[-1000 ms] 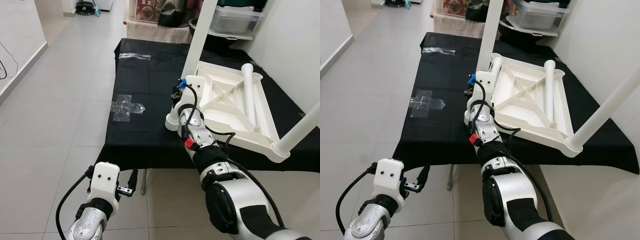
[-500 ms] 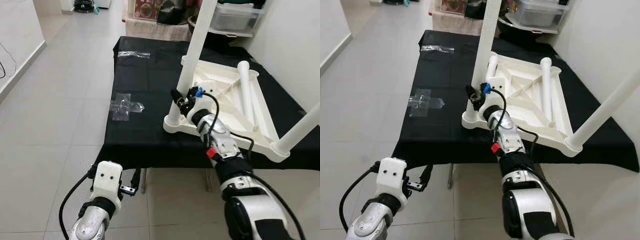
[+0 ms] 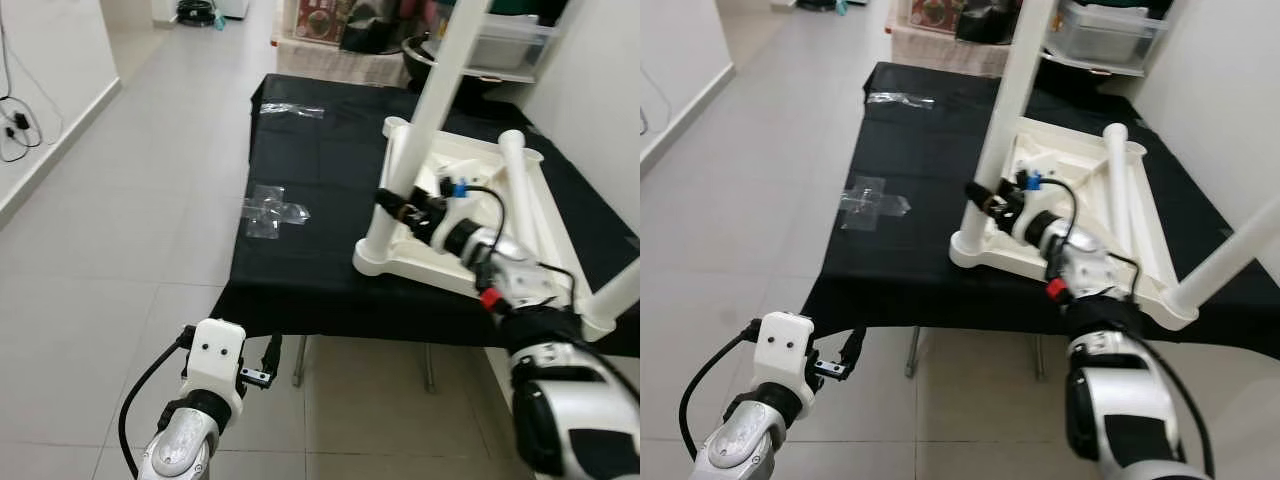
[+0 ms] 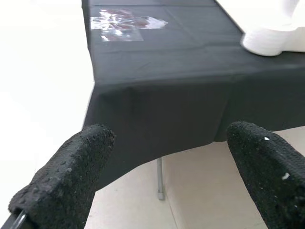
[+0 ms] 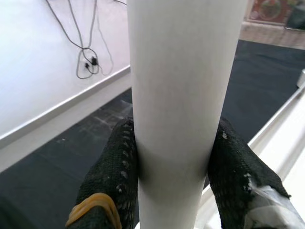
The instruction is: Building children table
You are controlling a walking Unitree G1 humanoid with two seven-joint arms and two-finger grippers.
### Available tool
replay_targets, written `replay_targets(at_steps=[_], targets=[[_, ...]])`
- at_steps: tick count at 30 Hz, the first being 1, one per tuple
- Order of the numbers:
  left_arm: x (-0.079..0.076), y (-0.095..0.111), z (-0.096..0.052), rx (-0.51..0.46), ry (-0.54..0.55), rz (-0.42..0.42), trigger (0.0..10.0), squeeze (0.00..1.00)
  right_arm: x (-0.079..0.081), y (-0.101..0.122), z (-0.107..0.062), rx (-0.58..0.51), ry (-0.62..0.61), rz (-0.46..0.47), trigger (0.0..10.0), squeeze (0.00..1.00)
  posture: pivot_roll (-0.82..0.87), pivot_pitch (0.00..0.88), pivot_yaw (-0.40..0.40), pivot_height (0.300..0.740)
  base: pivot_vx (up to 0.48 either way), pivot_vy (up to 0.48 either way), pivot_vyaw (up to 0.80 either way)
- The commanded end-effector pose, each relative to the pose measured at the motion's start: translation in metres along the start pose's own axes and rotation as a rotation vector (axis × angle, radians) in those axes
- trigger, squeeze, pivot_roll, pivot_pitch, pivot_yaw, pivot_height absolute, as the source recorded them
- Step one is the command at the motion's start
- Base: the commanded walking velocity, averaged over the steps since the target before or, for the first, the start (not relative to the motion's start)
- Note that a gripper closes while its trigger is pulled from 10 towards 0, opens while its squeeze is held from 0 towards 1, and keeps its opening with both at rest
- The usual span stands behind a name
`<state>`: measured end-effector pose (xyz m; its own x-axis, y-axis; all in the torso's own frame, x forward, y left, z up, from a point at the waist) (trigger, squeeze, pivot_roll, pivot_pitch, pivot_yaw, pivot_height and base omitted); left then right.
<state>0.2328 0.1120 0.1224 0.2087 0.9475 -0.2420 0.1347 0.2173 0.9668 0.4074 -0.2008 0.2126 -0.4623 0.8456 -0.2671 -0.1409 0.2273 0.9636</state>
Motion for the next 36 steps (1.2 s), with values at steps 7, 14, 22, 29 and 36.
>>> replay_targets(at_steps=[7, 14, 22, 29, 36], targets=[[0.0, -0.006, 0.0, 0.031, 0.001, -0.01, 10.0, 0.0, -0.048, -0.006, -0.032, 0.104, -0.133, -0.075, 0.0, 0.0, 0.1, 0.117, -0.146, 0.74, 0.0, 0.0, 0.0], [0.001, -0.007, 0.0, 0.035, 0.004, -0.008, 10.0, 0.0, -0.087, -0.012, -0.065, 0.199, -0.313, -0.111, 0.0, 0.0, 0.1, 0.117, -0.145, 0.74, 0.0, 0.0, 0.0], [0.001, -0.007, 0.0, 0.036, 0.003, -0.005, 10.0, 0.0, -0.115, -0.019, -0.092, 0.292, -0.581, -0.132, 0.0, 0.0, 0.11, 0.116, -0.143, 0.74, 0.0, 0.0, 0.0], [0.001, -0.006, 0.0, 0.036, 0.006, -0.002, 10.0, 0.0, -0.135, -0.022, -0.117, 0.377, -0.848, -0.151, 0.0, 0.0, 0.11, 0.118, -0.145, 0.74, 0.0, 0.0, 0.0], [0.001, -0.007, 0.0, 0.041, 0.004, -0.004, 10.0, 0.0, -0.13, -0.027, -0.111, 0.377, -0.892, -0.104, 10.0, 0.0, 0.11, 0.115, -0.142, 0.74, 0.0, 0.0, 0.0]])
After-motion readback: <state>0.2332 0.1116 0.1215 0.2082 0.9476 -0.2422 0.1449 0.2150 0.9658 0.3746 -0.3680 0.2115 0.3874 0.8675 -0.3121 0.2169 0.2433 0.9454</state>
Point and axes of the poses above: a point about 5 cm out from each wrist's last joint towards the gripper, its own z axis pointing out of the wrist towards the gripper, its own y axis along the axis of the wrist's last joint, x = y × z, the point moved 2 cm from there along z, pointing out of the wrist towards the gripper, and after that the axes turned 15 degrees about -z, right-handed, at the moved point
